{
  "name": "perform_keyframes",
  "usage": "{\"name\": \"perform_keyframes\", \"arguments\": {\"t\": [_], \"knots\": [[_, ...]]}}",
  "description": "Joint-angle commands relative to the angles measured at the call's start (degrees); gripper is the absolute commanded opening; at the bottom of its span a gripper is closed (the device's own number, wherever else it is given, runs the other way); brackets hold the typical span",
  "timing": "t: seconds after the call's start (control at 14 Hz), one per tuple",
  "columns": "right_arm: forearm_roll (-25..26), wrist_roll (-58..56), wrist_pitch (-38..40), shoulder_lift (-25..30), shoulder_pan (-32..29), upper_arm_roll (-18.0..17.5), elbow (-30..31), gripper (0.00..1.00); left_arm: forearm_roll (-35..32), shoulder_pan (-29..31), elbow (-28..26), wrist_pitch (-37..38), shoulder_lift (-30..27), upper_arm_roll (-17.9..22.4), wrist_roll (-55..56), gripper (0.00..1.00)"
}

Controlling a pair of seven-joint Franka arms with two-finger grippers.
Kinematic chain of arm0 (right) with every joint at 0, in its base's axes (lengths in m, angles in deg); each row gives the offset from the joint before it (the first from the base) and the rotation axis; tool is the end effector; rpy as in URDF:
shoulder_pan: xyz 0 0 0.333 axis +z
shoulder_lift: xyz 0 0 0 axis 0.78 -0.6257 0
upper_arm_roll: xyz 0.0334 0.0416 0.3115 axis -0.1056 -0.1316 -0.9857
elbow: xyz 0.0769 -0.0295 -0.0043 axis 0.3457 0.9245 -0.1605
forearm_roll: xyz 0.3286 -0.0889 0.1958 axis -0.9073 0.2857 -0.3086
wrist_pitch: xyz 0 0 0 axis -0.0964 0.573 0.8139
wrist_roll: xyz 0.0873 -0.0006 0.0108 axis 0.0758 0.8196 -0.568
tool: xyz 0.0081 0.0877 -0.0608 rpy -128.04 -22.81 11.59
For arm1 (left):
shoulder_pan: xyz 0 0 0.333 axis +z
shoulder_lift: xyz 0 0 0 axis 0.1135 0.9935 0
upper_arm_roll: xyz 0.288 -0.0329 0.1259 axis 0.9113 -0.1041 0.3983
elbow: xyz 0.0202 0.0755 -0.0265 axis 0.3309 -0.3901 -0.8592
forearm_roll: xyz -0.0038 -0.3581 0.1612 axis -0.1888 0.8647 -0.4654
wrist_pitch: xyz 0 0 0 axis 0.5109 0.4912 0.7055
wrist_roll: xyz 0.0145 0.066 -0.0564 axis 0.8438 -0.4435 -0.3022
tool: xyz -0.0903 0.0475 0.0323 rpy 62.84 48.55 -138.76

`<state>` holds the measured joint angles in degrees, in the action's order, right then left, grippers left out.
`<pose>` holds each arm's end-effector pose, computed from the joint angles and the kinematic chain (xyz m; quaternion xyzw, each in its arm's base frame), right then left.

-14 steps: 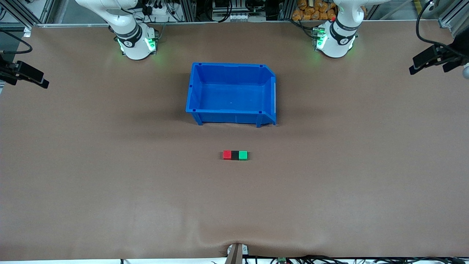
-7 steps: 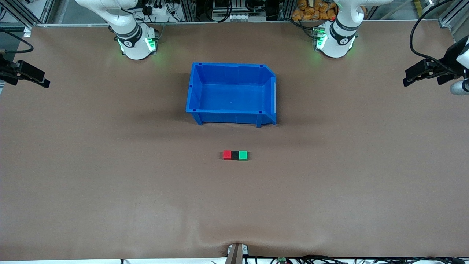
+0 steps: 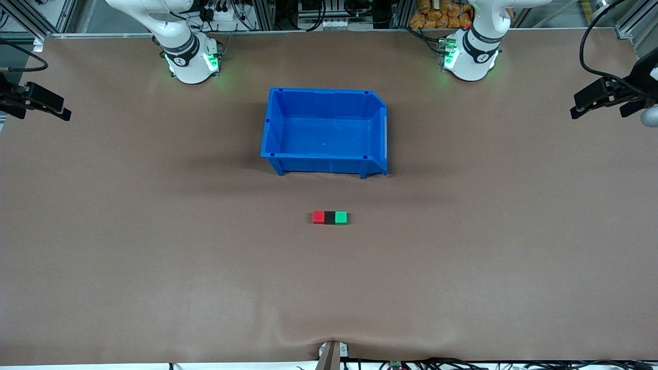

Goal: Attach green and red cubes to black cube

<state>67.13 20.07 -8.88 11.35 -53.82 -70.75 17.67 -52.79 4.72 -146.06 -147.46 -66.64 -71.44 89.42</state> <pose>0.5240 -0.0322 0.6529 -0.9980 0.0360 0.0504 0.0140 0.5364 -0.0312 0.6719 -0.9998 -0.0004 0.0108 0.0159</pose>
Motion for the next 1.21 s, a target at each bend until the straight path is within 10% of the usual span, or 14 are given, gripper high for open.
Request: {"name": "perform_keyframes", "arguments": {"t": [0.0, 1.14], "knots": [[0.88, 0.0, 0.56, 0.13, -0.08, -0.12, -0.47, 1.0, -1.32, -0.31, 0.38, 0.31, -0.06, 0.26, -1.14, 1.0], [0.71, 0.09, 0.48, 0.13, -0.17, -0.12, -0.38, 1.0, -0.53, 0.04, -5.51, -2.59, -4.55, -0.01, -1.58, 1.0]]}}
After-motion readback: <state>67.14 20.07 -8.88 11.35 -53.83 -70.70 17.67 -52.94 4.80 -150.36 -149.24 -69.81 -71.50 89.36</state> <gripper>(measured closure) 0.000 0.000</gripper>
